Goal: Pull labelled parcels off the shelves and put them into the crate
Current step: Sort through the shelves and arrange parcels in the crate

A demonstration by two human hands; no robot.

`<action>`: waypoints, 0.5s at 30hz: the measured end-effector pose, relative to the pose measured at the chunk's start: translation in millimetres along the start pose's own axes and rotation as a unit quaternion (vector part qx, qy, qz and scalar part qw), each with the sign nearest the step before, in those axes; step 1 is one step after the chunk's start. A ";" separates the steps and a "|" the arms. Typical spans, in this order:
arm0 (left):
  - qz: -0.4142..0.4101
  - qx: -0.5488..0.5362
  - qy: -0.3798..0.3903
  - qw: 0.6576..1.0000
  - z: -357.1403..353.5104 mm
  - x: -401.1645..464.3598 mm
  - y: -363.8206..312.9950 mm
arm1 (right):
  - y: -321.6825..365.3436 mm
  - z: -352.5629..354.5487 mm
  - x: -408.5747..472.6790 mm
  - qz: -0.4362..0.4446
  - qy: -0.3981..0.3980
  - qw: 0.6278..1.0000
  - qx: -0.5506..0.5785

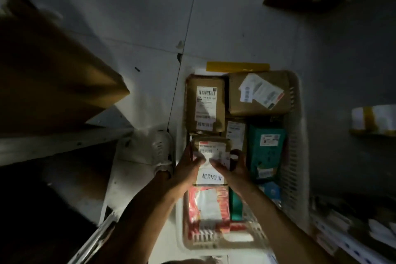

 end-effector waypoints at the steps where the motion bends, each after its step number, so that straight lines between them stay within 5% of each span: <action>1: 0.004 0.015 -0.002 1.000 0.7 10.5 0.6 | -4.1 -2.4 11.8 -0.006 -0.003 1.000 -0.001; 10: 0.109 0.239 -0.022 0.965 -8.2 45.0 29.0 | -74.2 -21.3 70.2 -0.050 0.056 0.988 -0.135; 15: 0.130 0.274 -0.033 0.952 -12.1 49.7 37.3 | -85.9 -18.3 74.5 -0.061 0.057 0.983 -0.166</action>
Point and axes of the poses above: each hand's wrist, its own x-axis towards the middle knuckle, its own z-axis out of the back of the hand, y = z × x, the point moved 4 cm from there along x, towards the middle knuckle, and after that the axes turned 6 degrees about z, right-handed, at the moved point
